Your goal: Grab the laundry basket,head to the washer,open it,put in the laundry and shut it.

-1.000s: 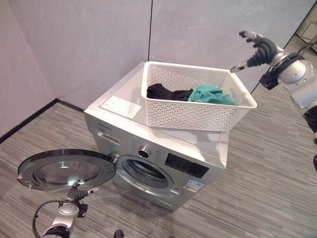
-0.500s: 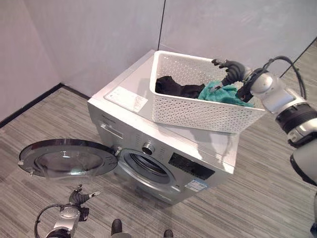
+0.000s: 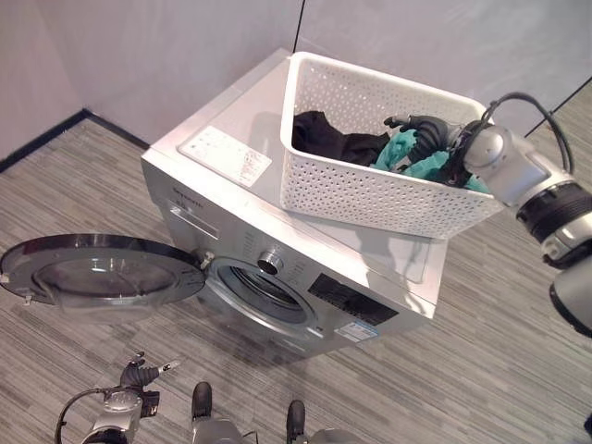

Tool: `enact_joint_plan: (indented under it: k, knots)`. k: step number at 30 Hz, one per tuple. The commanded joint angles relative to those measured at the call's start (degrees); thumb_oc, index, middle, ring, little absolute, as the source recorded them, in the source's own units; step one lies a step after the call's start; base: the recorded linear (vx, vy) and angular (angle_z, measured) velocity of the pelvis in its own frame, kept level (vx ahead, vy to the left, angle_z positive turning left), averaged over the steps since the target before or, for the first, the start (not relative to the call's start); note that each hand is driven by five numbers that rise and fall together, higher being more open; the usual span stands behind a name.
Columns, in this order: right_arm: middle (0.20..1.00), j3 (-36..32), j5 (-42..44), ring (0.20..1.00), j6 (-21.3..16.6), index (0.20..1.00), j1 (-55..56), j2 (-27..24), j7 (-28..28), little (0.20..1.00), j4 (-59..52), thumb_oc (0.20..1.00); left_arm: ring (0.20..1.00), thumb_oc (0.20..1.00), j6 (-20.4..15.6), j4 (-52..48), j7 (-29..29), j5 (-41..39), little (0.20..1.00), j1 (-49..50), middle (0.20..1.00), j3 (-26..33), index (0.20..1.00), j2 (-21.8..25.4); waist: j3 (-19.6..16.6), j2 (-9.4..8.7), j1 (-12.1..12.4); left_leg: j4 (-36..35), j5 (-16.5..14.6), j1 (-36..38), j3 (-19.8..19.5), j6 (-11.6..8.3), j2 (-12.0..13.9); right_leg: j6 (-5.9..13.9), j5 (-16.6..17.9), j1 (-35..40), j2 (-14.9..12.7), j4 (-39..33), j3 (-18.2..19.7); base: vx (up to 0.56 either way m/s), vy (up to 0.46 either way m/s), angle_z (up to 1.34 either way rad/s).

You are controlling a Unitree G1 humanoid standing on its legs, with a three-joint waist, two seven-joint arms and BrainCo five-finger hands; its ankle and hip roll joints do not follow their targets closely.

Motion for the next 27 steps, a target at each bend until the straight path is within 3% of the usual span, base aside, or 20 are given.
enact_joint_plan:
  k: [1, 10, 16, 17, 18, 19, 27]
  knots:
    - [1.0, 3.93, -0.56, 1.0, 0.44, 1.0, 0.14, -3.38, 2.48, 1.0, -1.15, 1.0, 1.0, 1.0, -1.54, -0.84, -0.23, -1.54, 1.0, -2.87, 1.0, -1.08, 1.0, 1.88, 1.08, 0.87, 2.01, 6.16, -1.63, -0.86, -0.21, -3.24, 9.38, 4.9, -3.22, -7.6, -7.29, 9.12, -0.91, -0.02, -0.023, 0.04]
    - [1.0, 11.54, 1.28, 1.0, 1.84, 1.0, 0.05, -7.95, 10.07, 1.0, -7.01, 1.0, 1.0, 1.0, -2.01, -3.63, -0.93, -0.62, 1.0, -3.26, 1.0, -2.7, 1.0, 2.45, 4.52, 1.41, 3.24, 6.2, -0.92, -2.4, -1.39, -3.44, 9.6, 4.77, -4.44, -10.42, -7.04, 12.25, -1.78, -0.01, -0.015, 0.07]
    - [1.0, 12.99, 4.91, 1.0, 1.92, 1.0, -1.51, -8.01, 10.63, 1.0, -9.41, 1.0, 1.0, 1.0, -2.12, -4.6, -1.15, -0.74, 1.0, -2.7, 1.0, -3.24, 1.0, 1.44, 4.4, 1.91, 3.14, 5.71, -0.83, -2.11, -1.09, -3.42, 9.38, 4.81, -4.61, -10.66, -7.12, 12.53, -1.78, 0.0, 0.0, 0.0]
    - [0.944, 13.1, 5.74, 0.944, 1.78, 0.944, -1.86, -8.02, 10.58, 0.944, -10.2, 0.944, 1.0, 1.0, -2.15, -4.55, -1.24, -0.7, 1.0, -2.67, 1.0, -3.38, 1.0, 1.24, 4.31, 1.94, 3.05, 5.63, -0.84, -2.04, -1.04, -3.42, 9.36, 4.81, -4.61, -10.66, -7.17, 12.57, -1.81, 0.0, 0.0, 0.0]
    - [0.489, 13.05, 7.2, 0.489, 1.66, 0.489, -2.34, -7.66, 10.48, 0.489, -10.89, 0.489, 1.0, 1.0, -2.14, -4.7, -1.51, -0.57, 1.0, -2.56, 1.0, -3.68, 1.0, 0.91, 3.94, 2.09, 2.87, 5.45, -0.91, -1.82, -0.92, -3.37, 9.28, 4.85, -4.61, -10.67, -7.25, 12.56, -1.92, 0.0, 0.0, 0.0]
    - [0.2, 13.32, 7.58, 0.2, 1.47, 0.2, -2.74, -7.55, 10.37, 0.2, -11.16, 0.2, 1.0, 1.0, -2.16, -4.72, -1.55, -0.43, 1.0, -2.59, 1.0, -3.77, 1.0, 0.82, 3.79, 2.15, 2.84, 5.36, -0.97, -1.73, -0.87, -3.37, 9.26, 4.87, -4.66, -10.64, -7.27, 12.59, -1.99, 0.0, 0.0, 0.0]
    - [0.2, 11.24, 13.76, 0.2, -2.09, 0.2, -6.34, -10.42, 5.35, 0.2, -14.96, 0.2, 1.0, 1.0, -2.26, -4.7, -1.18, 1.22, 1.0, -1.43, 1.0, -3.94, 1.0, 0.47, 1.45, 1.7, 2.04, 4.94, -1.73, -0.17, -0.49, -3.26, 8.71, 5.31, -4.54, -9.22, -7.77, 11.85, -2.14, 0.01, 0.001, 0.0]
